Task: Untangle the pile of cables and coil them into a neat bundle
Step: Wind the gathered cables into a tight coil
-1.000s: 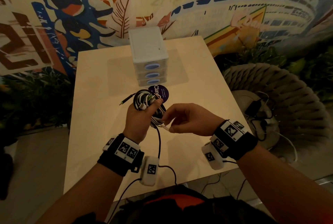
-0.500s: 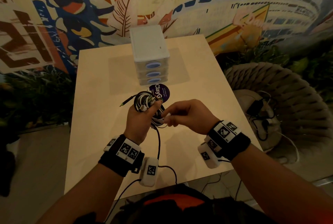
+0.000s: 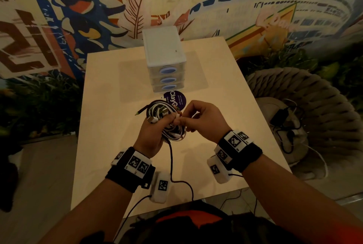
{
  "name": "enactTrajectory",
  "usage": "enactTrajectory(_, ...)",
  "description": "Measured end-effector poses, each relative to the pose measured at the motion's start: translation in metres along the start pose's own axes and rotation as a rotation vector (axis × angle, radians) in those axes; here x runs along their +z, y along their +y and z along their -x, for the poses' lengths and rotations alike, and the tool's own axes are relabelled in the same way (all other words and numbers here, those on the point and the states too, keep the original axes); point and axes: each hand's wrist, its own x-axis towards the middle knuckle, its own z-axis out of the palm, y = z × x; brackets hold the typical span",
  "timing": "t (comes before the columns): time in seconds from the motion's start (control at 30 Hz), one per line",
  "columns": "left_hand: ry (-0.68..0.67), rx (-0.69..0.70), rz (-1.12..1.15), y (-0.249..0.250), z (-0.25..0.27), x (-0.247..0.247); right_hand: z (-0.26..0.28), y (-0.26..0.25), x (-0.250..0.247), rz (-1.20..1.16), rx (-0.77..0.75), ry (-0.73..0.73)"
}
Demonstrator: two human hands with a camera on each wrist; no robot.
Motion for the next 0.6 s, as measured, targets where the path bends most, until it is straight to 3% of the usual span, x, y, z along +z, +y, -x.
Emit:
enactTrajectory(0.1, -0.103, -0.088, 0.069, 0.003, 0.001, -0.003, -0.004, 0.003, -0.001, 0.044, 0.042, -0.025)
enactTrajectory(0.2, -0.189, -0.108, 0.0, 0.007, 0.001, -0.004, -0.005, 0.007, -0.004, 0.147, 0.053, -0.033)
enactTrajectory(0.3, -0.193, -0.069, -0.115, 0.011, -0.001, -0.001, -0.006, 0.009, -0.006, 0.311, 0.005, -0.04)
enactTrajectory(0.4, -0.156, -0.003, -0.169, 0.009, -0.001, 0.002, -0.008, 0.012, -0.011, 0.257, 0.025, -0.07)
enactTrajectory(0.5, -0.086, 0.082, -0.2, 0.007, 0.0, 0.006, -0.006, 0.019, -0.015, 0.061, 0.179, -0.27)
enactTrajectory(0.6, 0.035, 0.166, -0.212, 0.011, 0.0, 0.012, 0.003, 0.027, 0.0, 0.012, 0.201, -0.467)
